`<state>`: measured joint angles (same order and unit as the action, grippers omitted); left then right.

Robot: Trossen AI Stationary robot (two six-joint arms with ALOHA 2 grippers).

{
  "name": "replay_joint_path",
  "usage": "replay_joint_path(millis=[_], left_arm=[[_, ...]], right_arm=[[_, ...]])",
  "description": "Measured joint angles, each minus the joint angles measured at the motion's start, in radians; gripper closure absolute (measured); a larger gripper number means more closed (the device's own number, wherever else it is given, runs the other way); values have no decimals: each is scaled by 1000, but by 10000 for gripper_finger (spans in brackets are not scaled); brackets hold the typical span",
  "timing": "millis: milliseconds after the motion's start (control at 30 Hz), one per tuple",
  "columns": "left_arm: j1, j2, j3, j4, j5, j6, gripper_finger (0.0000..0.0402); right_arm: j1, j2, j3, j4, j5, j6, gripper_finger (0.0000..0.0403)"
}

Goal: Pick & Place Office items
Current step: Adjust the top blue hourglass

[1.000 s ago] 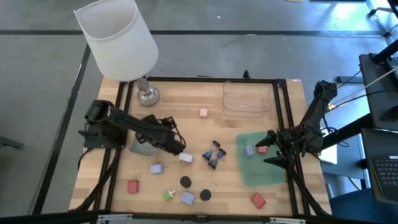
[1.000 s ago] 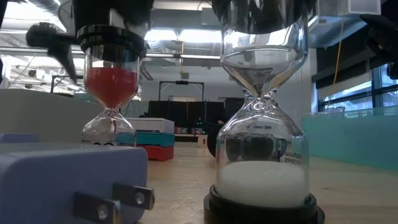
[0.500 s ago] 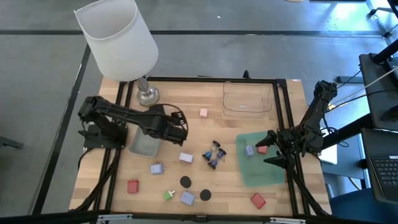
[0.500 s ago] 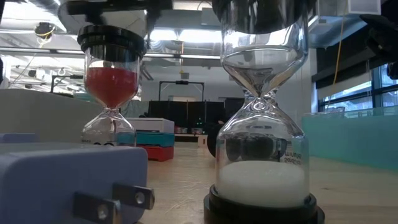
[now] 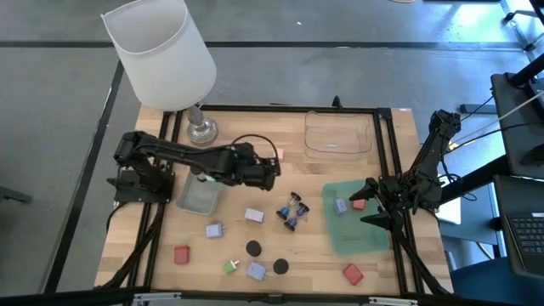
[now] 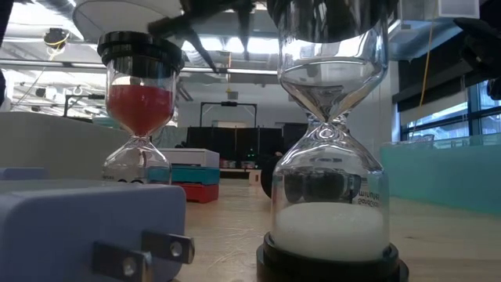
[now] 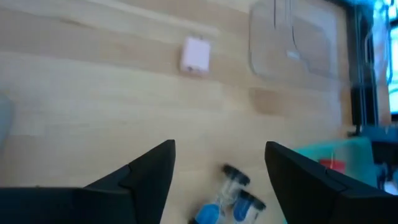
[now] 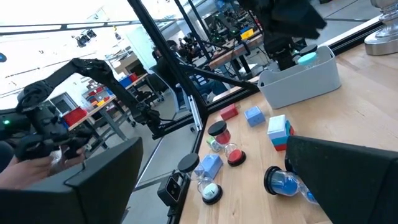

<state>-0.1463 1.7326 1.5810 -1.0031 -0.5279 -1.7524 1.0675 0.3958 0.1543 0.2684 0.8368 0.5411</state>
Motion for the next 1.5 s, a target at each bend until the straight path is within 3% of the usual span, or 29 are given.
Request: replay_joint_path(millis=[300,600,800,1200,1500], left_arm=[[-17,113,54,99,51,102,182],[-13,252,213,110,63,384,183],[-12,337,267,110,133,544,183],[-23,396,268,67,343,571,183],[-88,410,269,39,250,536,145]], right_arm=[[0,0,0,-1,0,0,3],[0,0,0,-1,0,0,3],[0,0,0,-1,0,0,3],[0,0,0,-1,0,0,3],[0,0,0,0,0,0,3]])
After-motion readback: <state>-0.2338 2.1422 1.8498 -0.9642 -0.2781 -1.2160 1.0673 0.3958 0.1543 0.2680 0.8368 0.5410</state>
